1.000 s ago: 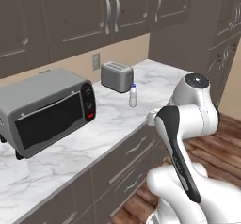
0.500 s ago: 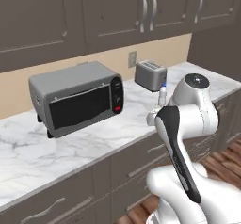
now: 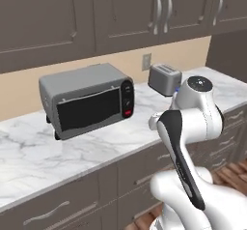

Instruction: Take the bottled waters from the counter and place them in the freezer to freeze. Close the freezer door after placing the bottles.

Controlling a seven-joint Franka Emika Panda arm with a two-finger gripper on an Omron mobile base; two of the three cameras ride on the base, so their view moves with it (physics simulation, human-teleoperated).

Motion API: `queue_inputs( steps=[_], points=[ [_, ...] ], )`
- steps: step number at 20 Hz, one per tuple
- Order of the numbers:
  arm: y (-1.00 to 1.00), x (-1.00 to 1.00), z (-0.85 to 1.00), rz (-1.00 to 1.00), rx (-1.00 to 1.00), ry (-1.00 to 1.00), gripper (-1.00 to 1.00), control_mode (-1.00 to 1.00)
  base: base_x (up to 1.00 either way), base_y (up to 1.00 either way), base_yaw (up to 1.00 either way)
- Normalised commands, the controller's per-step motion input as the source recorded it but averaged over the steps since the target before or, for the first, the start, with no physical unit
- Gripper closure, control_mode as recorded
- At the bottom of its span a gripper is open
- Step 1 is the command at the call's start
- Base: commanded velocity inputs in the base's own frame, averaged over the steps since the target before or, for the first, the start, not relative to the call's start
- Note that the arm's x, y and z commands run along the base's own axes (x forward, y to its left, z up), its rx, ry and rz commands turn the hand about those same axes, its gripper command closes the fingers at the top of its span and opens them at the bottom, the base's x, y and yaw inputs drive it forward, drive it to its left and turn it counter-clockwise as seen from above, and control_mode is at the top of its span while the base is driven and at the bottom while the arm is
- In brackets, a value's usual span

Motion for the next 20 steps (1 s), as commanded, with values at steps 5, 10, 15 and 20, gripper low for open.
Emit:
queue_inputs(
  steps=[5,10,15,20],
  points=[
    [0.00,0.00,0.00,0.00,0.00,0.00,-1.00,1.00,0.47,-0.36,0.06],
    [0.00,0.00,0.00,0.00,0.00,0.00,-1.00,1.00,0.48,-0.20,0.00],
    [0.00,0.00,0.00,0.00,0.00,0.00,-1.00,1.00,0.47,-0.17,0.01],
    [0.00,0.00,0.00,0.00,0.00,0.00,-1.00,1.00,0.40,-0.22,0.08]
  ],
)
